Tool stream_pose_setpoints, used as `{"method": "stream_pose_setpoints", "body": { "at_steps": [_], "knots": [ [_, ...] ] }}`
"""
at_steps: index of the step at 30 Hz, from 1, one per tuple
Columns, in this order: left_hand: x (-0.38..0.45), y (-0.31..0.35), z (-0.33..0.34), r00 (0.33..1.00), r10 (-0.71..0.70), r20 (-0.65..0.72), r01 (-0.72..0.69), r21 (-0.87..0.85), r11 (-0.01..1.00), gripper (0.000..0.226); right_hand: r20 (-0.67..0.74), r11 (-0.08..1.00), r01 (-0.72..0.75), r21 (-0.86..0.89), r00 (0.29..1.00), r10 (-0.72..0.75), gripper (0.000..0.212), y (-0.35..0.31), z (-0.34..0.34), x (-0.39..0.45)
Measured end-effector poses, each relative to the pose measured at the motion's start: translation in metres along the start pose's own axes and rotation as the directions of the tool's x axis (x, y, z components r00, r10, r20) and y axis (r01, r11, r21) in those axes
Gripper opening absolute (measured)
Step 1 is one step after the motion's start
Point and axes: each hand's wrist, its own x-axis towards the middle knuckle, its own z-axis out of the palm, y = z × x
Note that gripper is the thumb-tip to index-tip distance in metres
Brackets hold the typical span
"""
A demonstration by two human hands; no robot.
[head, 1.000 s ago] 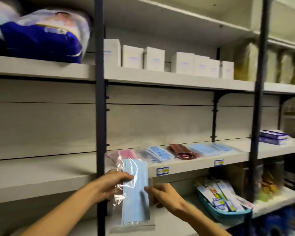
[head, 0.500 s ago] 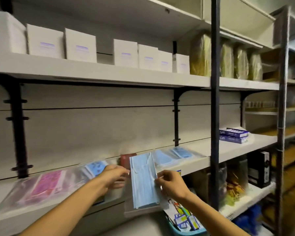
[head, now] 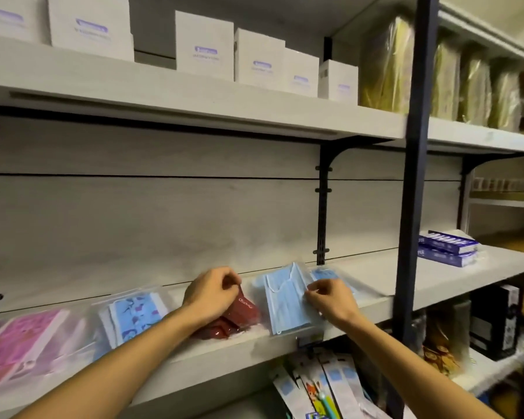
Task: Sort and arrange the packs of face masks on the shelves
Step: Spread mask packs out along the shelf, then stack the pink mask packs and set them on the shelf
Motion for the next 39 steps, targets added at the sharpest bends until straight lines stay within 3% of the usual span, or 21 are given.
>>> {"method": "stream_pose_setpoints", "body": {
  "at_steps": [2,4,8,11,13,16,19,23,27,32,35,39],
  "knots": [
    [0.01,-0.002,0.004,0.995,0.068,0.073,-0.082,0.204,0.975,0.019,-0.055,0.991,-0.01,-0.136,0.998,0.003,0.016,0.0,0.003,0.015],
    [0.021,-0.007,0.011,0.982,0.065,0.179,-0.115,0.289,0.95,0.023,-0.105,0.966,-0.018,-0.259,0.994,-0.009,0.014,0.002,0.008,0.026],
    [0.044,-0.021,0.019,0.964,0.11,0.24,-0.2,0.387,0.9,0.024,-0.13,0.924,-0.056,-0.377,0.992,0.007,0.009,0.006,0.017,0.047],
    [0.061,-0.027,0.021,0.958,0.116,0.26,-0.221,0.419,0.881,0.024,-0.109,0.895,-0.084,-0.437,0.993,0.04,0.022,0.008,0.02,0.063],
    [0.071,-0.032,0.021,0.958,0.124,0.259,-0.229,0.43,0.873,0.025,-0.092,0.873,-0.076,-0.482,0.995,0.036,0.008,0.009,0.022,0.07],
    [0.076,-0.038,0.015,0.958,0.144,0.248,-0.246,0.452,0.857,0.026,-0.12,0.854,-0.001,-0.521,0.99,-0.072,0.027,0.004,0.026,0.072],
    [0.071,-0.043,-0.002,0.968,0.128,0.217,-0.219,0.474,0.853,0.027,-0.191,0.903,0.148,-0.403,0.952,-0.241,0.036,-0.016,0.04,0.068],
    [0.053,-0.059,-0.031,0.988,0.07,0.135,-0.129,0.504,0.854,0.026,-0.079,0.911,0.335,-0.241,0.929,-0.363,0.028,-0.065,0.078,0.058],
    [0.023,-0.088,-0.065,0.998,-0.014,0.069,-0.025,0.533,0.846,0.026,0.079,0.915,0.403,-0.035,0.914,-0.399,0.035,-0.106,0.126,0.039],
    [-0.02,-0.12,-0.122,0.987,-0.137,-0.079,0.158,0.552,0.819,0.025,0.222,0.856,0.516,0.038,0.831,-0.511,0.032,-0.144,0.177,0.013],
    [-0.051,-0.14,-0.157,0.945,-0.258,-0.2,0.325,0.515,0.793,0.022,0.255,0.817,0.564,0.116,0.778,-0.574,0.032,-0.166,0.201,-0.005],
    [-0.088,-0.169,-0.201,0.81,-0.504,-0.3,0.587,0.441,0.679,0.031,0.302,0.756,0.64,0.142,0.699,-0.648,0.033,-0.199,0.227,-0.03]
  ]
}}
